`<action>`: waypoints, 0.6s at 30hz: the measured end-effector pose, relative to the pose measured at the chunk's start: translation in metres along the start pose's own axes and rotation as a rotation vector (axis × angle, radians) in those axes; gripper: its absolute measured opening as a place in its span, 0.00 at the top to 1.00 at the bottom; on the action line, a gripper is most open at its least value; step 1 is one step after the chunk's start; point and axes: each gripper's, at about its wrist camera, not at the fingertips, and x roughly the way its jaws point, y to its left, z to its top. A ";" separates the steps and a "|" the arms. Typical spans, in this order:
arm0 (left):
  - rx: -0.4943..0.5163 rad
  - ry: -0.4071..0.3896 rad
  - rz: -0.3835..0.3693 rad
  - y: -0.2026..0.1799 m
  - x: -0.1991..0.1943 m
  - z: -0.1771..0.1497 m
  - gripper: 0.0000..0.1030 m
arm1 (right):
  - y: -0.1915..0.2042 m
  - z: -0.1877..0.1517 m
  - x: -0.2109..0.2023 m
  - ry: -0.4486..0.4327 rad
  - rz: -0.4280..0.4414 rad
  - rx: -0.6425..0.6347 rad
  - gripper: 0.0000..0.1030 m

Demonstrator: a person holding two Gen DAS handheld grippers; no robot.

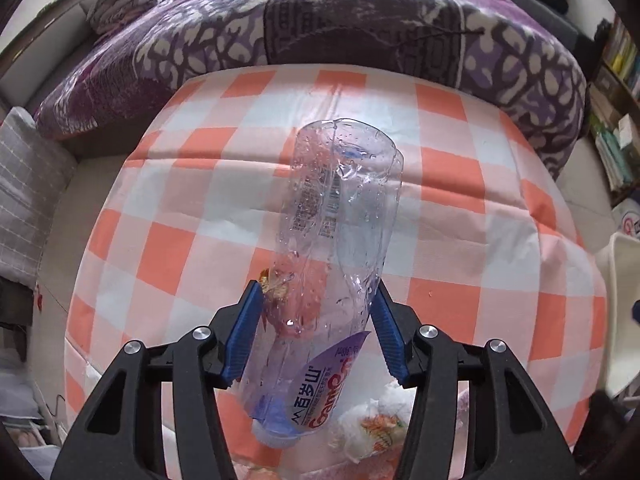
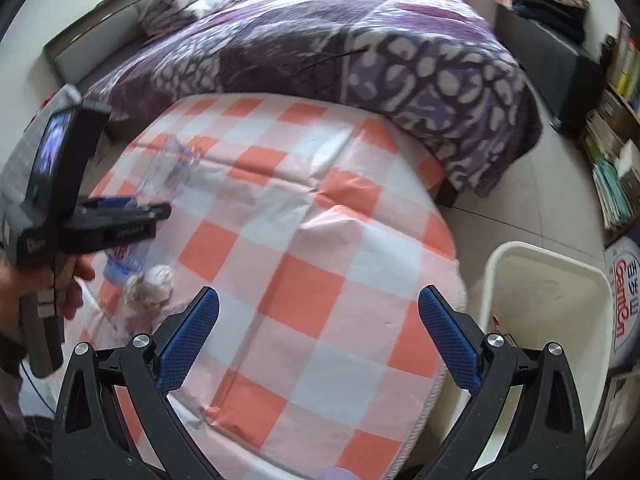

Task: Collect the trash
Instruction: 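Grasp the clear water bottle with the left tool and lift it, then grasp the white wrapper with the right tool while the left tool holds the bottle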

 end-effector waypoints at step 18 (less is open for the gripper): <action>-0.264 -0.144 -0.083 0.102 -0.082 -0.054 0.63 | 0.127 -0.013 0.048 0.100 0.255 -0.247 0.19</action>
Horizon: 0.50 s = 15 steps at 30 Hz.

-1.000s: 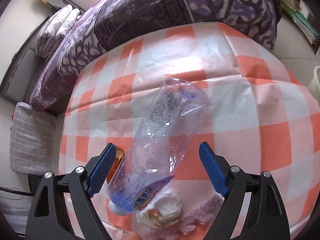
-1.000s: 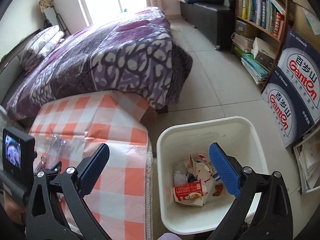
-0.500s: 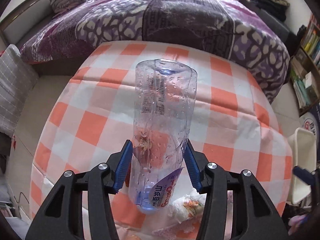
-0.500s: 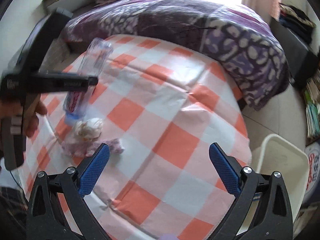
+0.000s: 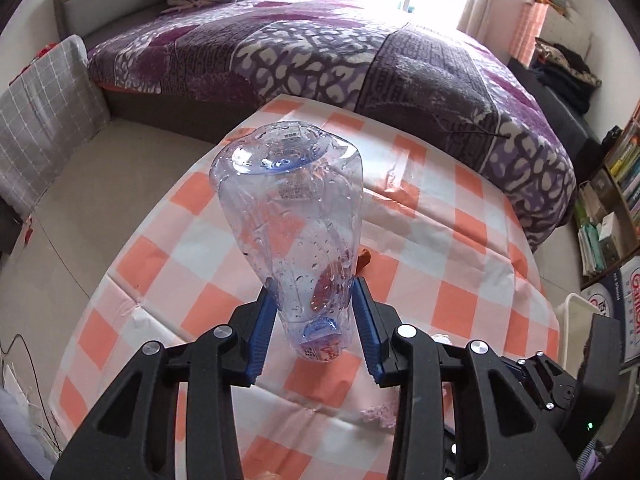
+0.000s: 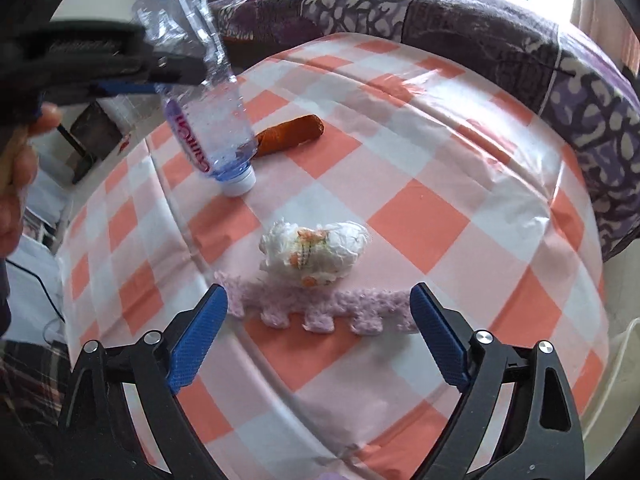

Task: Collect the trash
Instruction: 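Grasp the white wrapper with the right tool while the left tool holds the bottle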

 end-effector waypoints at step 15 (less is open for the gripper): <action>-0.051 -0.045 -0.003 0.027 -0.027 -0.005 0.63 | 0.002 0.015 0.035 0.024 0.025 0.156 0.59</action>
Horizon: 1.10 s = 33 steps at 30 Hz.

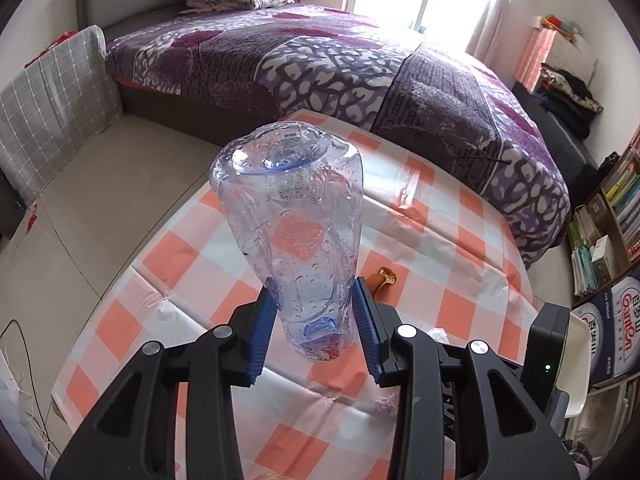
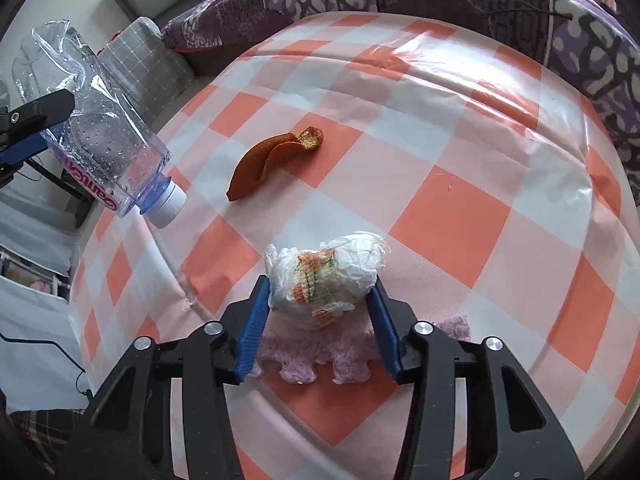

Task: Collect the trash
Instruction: 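Grasp the white wrapper with the right tool while the left tool holds the bottle, then carry the water bottle and wrapper toward the white bin with both tools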

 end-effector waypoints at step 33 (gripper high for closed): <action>-0.045 -0.145 0.082 -0.047 -0.026 0.015 0.62 | -0.039 0.015 -0.110 -0.362 -0.117 0.132 0.61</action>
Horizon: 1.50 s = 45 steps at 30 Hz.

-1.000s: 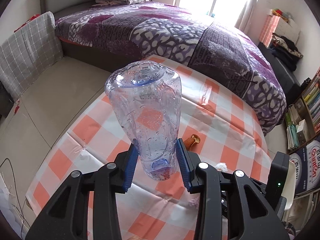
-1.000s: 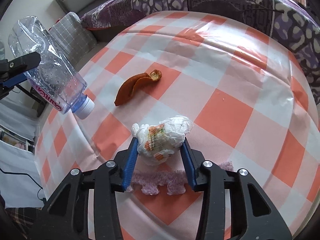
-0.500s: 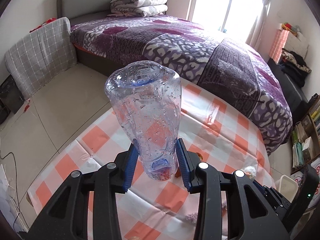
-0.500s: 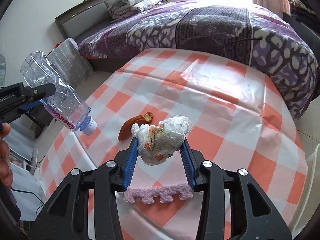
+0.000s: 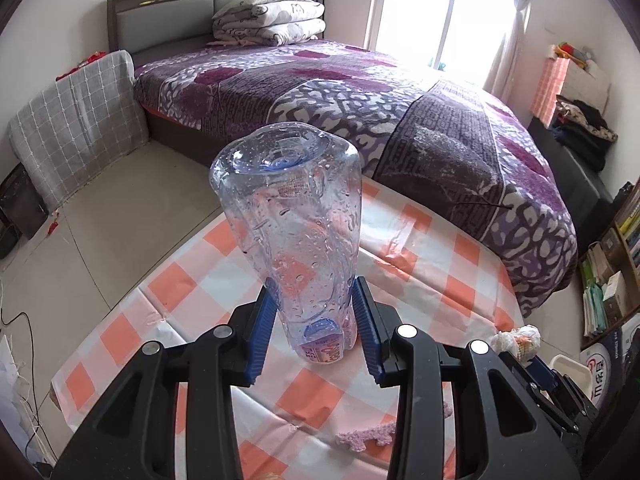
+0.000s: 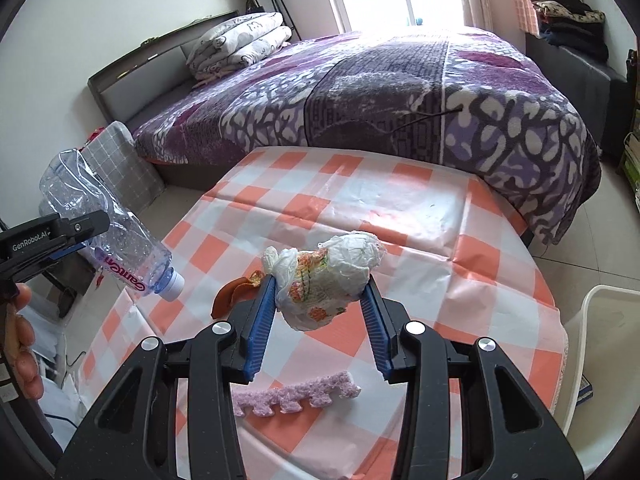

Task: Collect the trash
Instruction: 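Carry the water bottle and wrapper toward the white bin with both tools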

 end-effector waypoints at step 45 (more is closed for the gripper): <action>0.284 -0.009 -0.233 -0.216 -0.037 -0.062 0.62 | -0.219 -0.008 -0.126 -0.126 -0.398 0.445 0.59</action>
